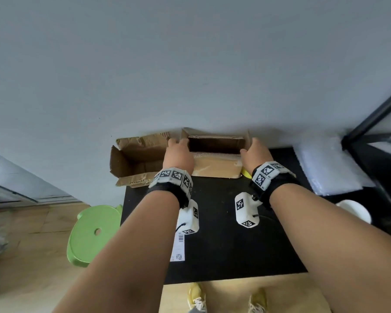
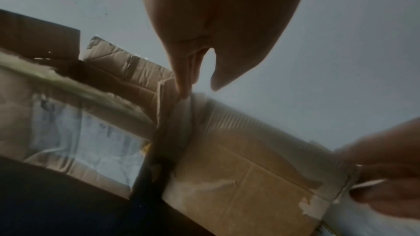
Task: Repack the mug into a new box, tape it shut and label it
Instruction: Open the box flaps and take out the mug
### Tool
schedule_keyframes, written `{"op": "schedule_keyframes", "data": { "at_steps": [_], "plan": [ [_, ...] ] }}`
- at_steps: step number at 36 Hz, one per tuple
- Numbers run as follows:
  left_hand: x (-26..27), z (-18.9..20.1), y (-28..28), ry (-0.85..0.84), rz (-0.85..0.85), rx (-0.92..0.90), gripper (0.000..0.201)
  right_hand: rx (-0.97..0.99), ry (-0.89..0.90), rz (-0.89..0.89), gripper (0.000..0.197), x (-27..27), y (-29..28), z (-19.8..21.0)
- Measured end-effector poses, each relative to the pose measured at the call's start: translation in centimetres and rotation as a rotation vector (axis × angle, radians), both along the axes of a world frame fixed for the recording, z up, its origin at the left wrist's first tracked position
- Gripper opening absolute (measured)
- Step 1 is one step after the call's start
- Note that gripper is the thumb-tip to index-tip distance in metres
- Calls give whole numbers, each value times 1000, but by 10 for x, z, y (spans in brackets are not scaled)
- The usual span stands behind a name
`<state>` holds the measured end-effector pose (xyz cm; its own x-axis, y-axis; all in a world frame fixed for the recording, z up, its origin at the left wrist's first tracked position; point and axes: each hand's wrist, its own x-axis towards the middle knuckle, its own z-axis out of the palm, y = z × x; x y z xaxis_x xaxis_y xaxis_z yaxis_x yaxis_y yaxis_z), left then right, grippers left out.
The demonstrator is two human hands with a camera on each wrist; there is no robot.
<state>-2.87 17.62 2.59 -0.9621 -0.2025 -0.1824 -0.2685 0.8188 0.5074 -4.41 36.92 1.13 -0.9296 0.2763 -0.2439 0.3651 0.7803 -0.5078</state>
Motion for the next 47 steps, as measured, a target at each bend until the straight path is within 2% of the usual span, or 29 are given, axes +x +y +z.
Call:
{"op": "schedule_keyframes", "data": {
  "at_steps": [3, 6, 11, 14, 16, 20, 25, 28, 31, 38, 44, 47],
  "plan": [
    [-4, -5, 6, -86, 40, -18, 47, -57, -63, 3, 36, -2, 4, -4],
    [-2, -9, 11, -101, 48, -54, 35, -74, -83, 18, 30, -5, 5, -7],
    [7, -14, 19, -43, 55, -80, 37, -64, -83, 26, 13, -3, 8, -9],
    [16, -15, 20, 46, 33, -102, 34, -41, -81, 25, 12, 0, 9, -12],
    [22, -17, 19, 79, 81, -65, 35, -13, -79, 25, 14, 3, 11, -13],
    [37, -21, 22, 117, 151, 1, 33, -2, -69, 10, 31, 16, 19, -13],
    [74, -24, 35, 171, 219, 92, 16, -75, -44, 32, 31, 42, 35, -7],
    [103, -30, 49, 243, 283, 142, 14, -142, -38, 66, 25, 58, 49, -8],
    [129, -33, 69, 283, 362, 167, 15, -198, -44, 99, 16, 71, 66, -10],
    [171, -43, 116, 321, 474, 190, 27, -239, -4, 181, 37, 97, 105, -9],
    [186, -50, 139, 225, 422, 80, 40, -239, -25, 230, 36, 111, 128, -17],
    [187, -51, 144, 230, 385, -39, 43, -207, -24, 301, 34, 113, 133, -20]
  ]
}}
